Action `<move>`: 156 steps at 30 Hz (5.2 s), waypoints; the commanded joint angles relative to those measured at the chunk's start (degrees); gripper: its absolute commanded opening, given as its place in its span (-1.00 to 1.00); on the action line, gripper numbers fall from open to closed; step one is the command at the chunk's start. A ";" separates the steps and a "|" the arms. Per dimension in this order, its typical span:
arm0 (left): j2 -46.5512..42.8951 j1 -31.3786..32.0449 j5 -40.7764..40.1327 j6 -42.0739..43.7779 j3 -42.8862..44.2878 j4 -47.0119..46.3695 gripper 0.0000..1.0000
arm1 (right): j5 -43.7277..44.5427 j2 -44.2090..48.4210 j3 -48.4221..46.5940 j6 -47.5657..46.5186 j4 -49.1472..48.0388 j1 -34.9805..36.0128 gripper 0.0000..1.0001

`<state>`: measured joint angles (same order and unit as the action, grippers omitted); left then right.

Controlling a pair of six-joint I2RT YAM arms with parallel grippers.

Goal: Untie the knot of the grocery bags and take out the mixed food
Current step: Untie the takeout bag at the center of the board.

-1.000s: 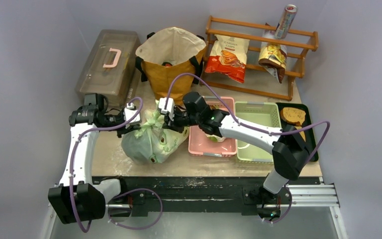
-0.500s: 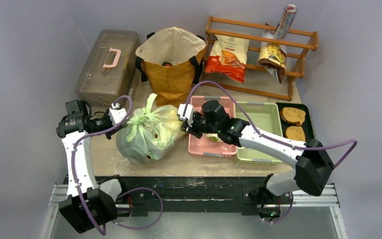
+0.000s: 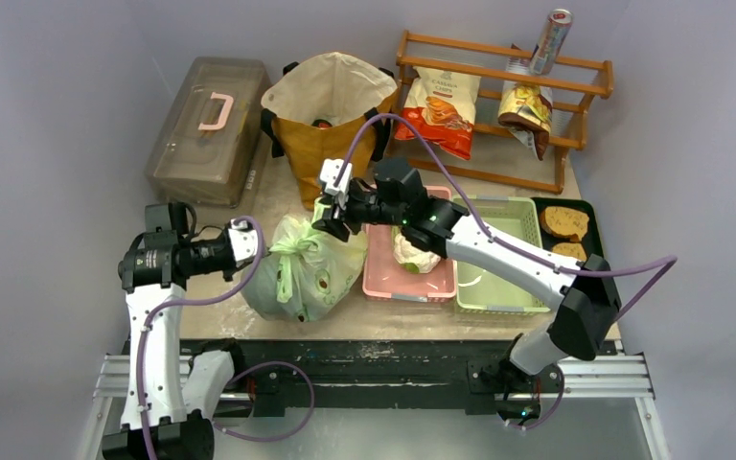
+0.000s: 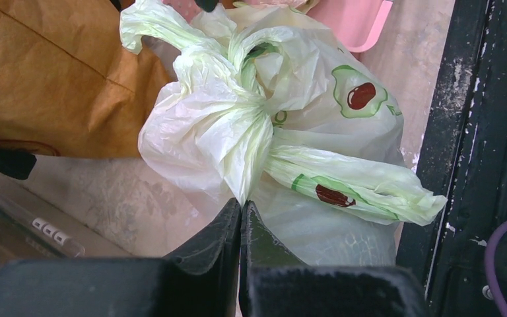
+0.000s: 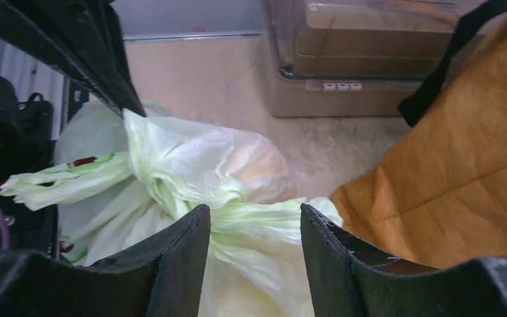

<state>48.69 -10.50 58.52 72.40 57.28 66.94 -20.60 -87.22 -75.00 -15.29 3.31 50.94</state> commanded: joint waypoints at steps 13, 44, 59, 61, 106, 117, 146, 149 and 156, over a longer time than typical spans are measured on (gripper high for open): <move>-1.14 0.85 3.81 -2.36 2.49 -2.95 -1.00 | -2.81 -4.34 0.34 -1.09 0.61 4.13 -0.60; 0.30 28.99 -14.87 -9.66 3.72 -17.78 0.00 | -1.59 4.87 9.84 7.14 -3.03 -1.75 -1.00; -2.49 25.83 -31.63 -8.84 -3.95 -23.83 -0.49 | -1.39 8.19 13.55 8.66 -2.23 -3.63 -1.00; -3.99 21.81 -29.74 -10.21 -4.18 -23.08 -0.62 | -1.33 8.99 14.63 9.09 -2.19 -3.73 -1.00; 6.14 13.94 -16.48 -4.54 5.58 -15.54 0.07 | -7.43 -12.25 -9.46 10.59 -0.95 -1.02 0.03; 10.29 10.74 -19.13 -10.95 6.14 -19.67 -0.71 | -6.89 -5.09 -5.18 7.37 3.28 -1.42 -1.00; 5.05 -8.73 7.23 15.42 8.17 17.13 -1.00 | -8.43 4.03 8.47 11.14 -3.42 -8.45 -0.34; 3.50 -6.36 7.66 15.60 9.65 18.06 -1.00 | -10.61 0.23 0.03 11.59 -0.20 -8.19 0.32; 1.29 -0.32 5.60 10.49 11.57 13.19 -1.00 | -12.92 -12.34 -17.49 14.47 4.62 -5.70 0.54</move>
<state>50.87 -12.82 63.07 81.65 66.22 81.84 -30.46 -96.18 -86.06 -2.39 5.15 43.31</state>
